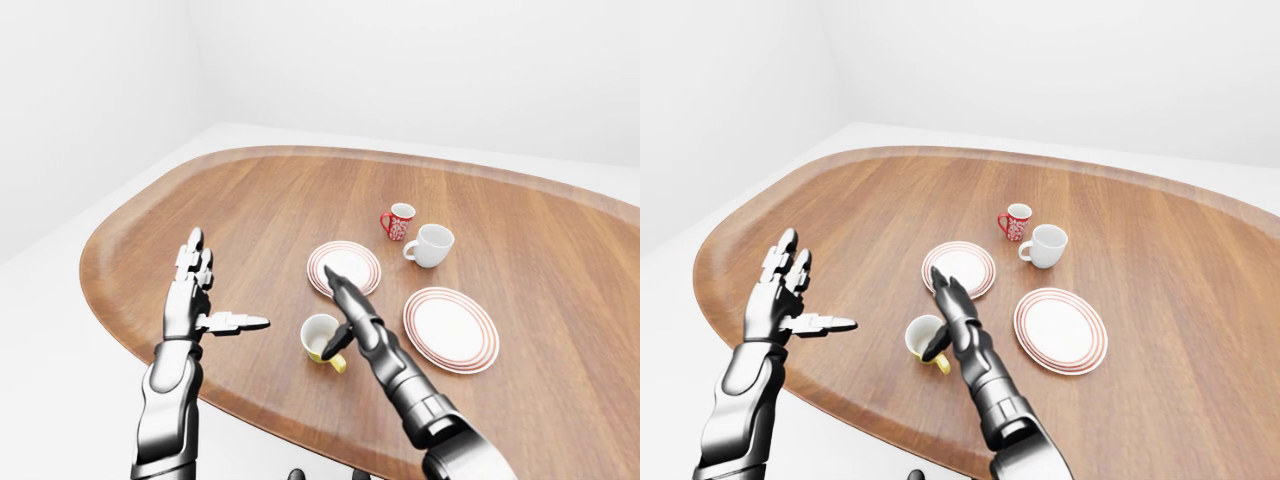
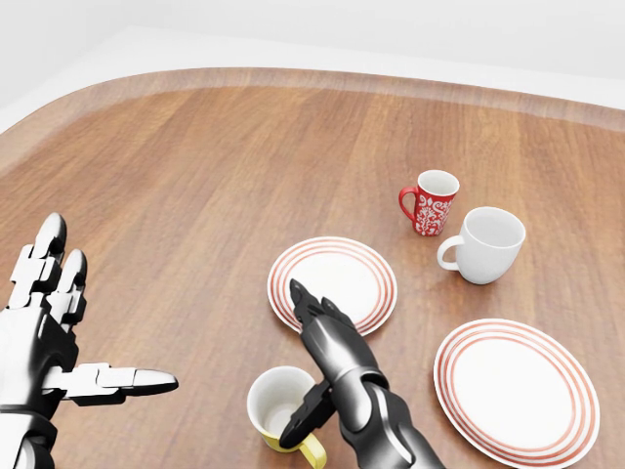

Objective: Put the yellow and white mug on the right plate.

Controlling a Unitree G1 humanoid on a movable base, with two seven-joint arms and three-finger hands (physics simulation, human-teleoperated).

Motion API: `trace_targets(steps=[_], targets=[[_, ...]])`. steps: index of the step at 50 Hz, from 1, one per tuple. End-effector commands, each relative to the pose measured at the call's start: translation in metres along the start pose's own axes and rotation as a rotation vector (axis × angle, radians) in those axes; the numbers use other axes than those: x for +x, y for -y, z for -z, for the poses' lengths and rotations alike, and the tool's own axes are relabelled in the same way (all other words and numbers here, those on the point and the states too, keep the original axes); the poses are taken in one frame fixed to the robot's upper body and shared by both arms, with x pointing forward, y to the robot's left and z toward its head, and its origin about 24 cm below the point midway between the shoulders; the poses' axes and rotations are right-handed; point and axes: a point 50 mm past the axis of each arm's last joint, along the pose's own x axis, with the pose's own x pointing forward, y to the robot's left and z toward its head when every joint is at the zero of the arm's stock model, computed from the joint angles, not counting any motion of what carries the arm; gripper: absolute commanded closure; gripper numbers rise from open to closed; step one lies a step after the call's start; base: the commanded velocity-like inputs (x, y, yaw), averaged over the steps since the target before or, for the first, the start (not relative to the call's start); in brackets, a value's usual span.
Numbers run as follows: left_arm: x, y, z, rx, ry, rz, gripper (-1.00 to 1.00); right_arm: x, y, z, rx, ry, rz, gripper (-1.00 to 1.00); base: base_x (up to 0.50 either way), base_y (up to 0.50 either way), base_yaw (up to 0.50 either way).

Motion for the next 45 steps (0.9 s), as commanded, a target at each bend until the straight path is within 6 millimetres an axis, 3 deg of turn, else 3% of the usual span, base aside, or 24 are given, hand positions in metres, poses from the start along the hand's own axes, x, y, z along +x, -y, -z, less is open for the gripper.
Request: trace_targets(steps=[1, 19, 45], targets=[[0.0, 0.0, 0.0, -0.002, -0.001, 0.001, -1.0, 0.001, -0.005, 0.0, -0.029, 0.004, -0.009, -1.0, 0.0, 0.0, 0.0], [0.0, -0.001, -0.002, -0.001, 0.007, -0.002, -1.0, -0.002, -0.014, 0.003, -0.032, 0.003, -0.033, -1.0, 0.0, 0.0, 0.0], [0.001, 0.001, 0.001, -0.001, -0.005, 0.001, -1.0, 0.0, -0.024, 0.023, -0.044, -0.071, -0.057, -1.0, 0.0, 0.0, 0.0]])
